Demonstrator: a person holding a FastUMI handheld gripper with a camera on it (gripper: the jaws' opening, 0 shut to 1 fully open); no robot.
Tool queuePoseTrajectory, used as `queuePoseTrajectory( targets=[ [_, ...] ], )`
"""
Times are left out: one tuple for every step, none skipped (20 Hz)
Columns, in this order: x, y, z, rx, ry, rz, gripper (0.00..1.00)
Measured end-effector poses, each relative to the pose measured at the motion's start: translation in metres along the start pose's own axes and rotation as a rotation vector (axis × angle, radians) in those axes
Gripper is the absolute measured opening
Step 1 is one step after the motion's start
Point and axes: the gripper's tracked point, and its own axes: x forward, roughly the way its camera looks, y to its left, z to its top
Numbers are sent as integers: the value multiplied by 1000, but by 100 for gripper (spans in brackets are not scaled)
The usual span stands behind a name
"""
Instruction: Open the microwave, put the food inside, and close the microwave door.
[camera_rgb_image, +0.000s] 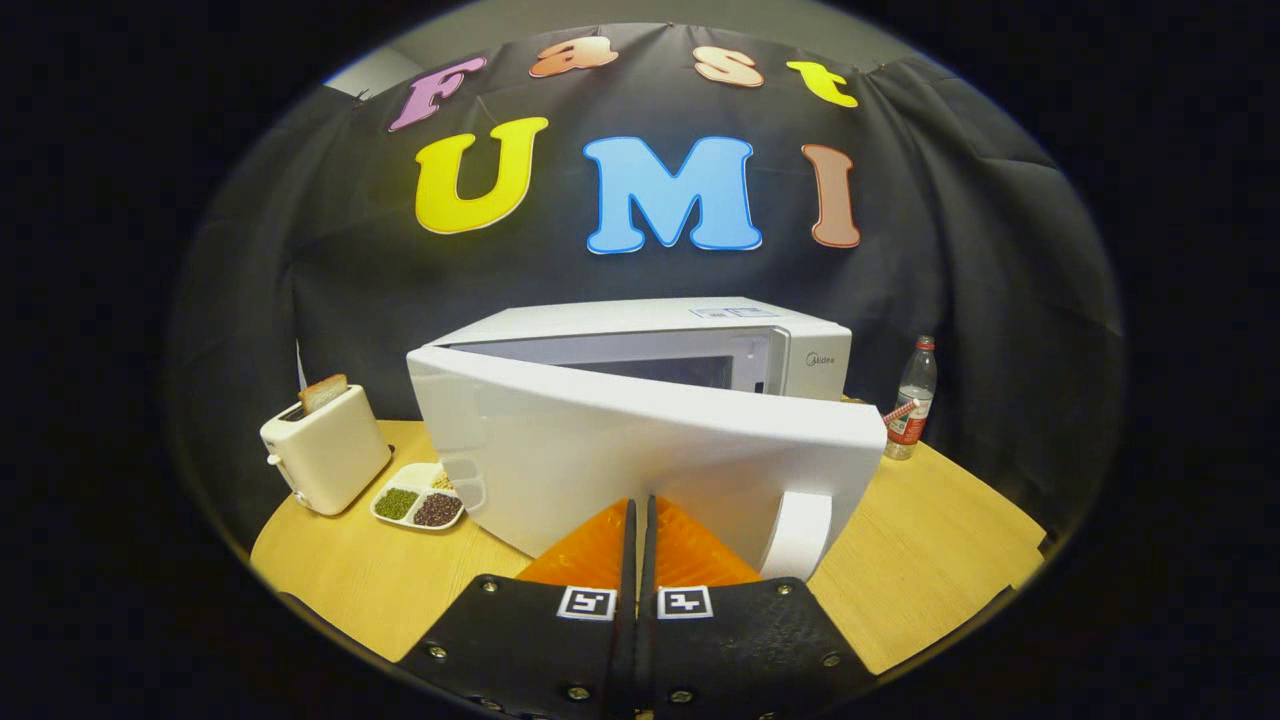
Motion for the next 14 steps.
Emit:
queuePoseTrajectory(
  targets=[
    [6, -3, 1, 0, 0, -1, 1],
    [12, -5, 3, 0, 0, 0, 1],
    [18, -7, 4, -1, 1, 2, 1],
    [23, -8, 5, -2, 2, 6, 1],
    [29, -9, 6, -5, 3, 11, 1],
    [34, -9, 7, -8, 3, 16, 1],
    [39, -10, 8, -12, 4, 20, 1],
    [44, -10, 8, -16, 4, 24, 1],
    [49, -11, 9, -18, 5, 28, 1],
    [54, -11, 10, -21, 5, 34, 1],
    [59, -11, 12, -27, 5, 36, 1],
    [63, -11, 13, -30, 6, 37, 1],
    [69, -11, 15, -27, 8, 42, 1],
    [76, -12, 18, -24, 9, 47, 1]
  ],
)
